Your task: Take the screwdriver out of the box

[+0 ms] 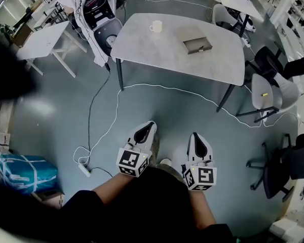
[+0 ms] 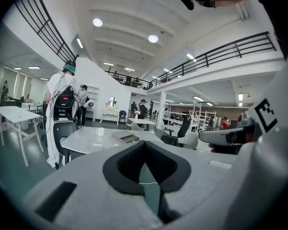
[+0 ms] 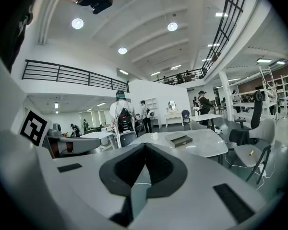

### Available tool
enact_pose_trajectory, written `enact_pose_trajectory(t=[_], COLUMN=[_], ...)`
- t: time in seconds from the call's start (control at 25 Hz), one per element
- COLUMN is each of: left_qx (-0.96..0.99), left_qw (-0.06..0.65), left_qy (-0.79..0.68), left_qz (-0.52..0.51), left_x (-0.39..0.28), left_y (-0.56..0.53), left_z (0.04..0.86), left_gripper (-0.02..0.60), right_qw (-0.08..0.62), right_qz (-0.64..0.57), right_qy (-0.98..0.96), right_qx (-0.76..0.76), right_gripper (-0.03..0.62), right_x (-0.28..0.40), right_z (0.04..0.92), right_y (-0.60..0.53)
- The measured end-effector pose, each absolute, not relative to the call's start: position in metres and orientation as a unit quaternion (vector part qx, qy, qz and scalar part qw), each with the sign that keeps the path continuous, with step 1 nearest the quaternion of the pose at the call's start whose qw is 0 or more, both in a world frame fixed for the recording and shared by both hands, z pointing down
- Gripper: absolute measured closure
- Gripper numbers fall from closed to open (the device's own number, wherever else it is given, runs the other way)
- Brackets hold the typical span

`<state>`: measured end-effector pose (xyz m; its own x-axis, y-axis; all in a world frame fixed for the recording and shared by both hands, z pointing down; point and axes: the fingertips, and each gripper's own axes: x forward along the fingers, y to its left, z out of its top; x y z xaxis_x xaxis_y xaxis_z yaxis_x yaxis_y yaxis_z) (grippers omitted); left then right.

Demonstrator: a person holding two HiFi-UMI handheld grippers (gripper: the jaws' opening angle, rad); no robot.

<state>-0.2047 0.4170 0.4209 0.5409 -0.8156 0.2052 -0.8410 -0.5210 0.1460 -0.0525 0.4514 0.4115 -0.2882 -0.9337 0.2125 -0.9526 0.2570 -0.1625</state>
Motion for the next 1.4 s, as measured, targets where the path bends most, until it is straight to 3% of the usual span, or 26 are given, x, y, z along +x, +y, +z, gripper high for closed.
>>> enact_pose_trajectory(t=[0.4, 0.8, 1.4], left_qx=[0.884, 0.895, 0.914], left_qw=[0.125, 0.145, 0.152], left_qy=[-0.449, -0.421, -0.373], left_qz=[0.045, 0.043, 0.038], left_x=[-0.172, -0.155, -0.161], left_y=[0.319, 0.166, 0.004], left_z=[0.431, 0.44, 0.43], left_gripper=[0.566, 0.566, 0.566], right_qw=[0.07, 0.124, 0.117], right_qz=[0.133, 0.145, 0.149], right_qy=[-0.775, -0.755, -0.732], right_qx=[0.614, 0.627, 0.654], right_gripper=[0.591, 0.591, 0.591], right_x=[-0.019, 0.004, -0.012], right_z=[0.423, 0.44, 0.423], right_y=[0.381, 0.223, 0.058])
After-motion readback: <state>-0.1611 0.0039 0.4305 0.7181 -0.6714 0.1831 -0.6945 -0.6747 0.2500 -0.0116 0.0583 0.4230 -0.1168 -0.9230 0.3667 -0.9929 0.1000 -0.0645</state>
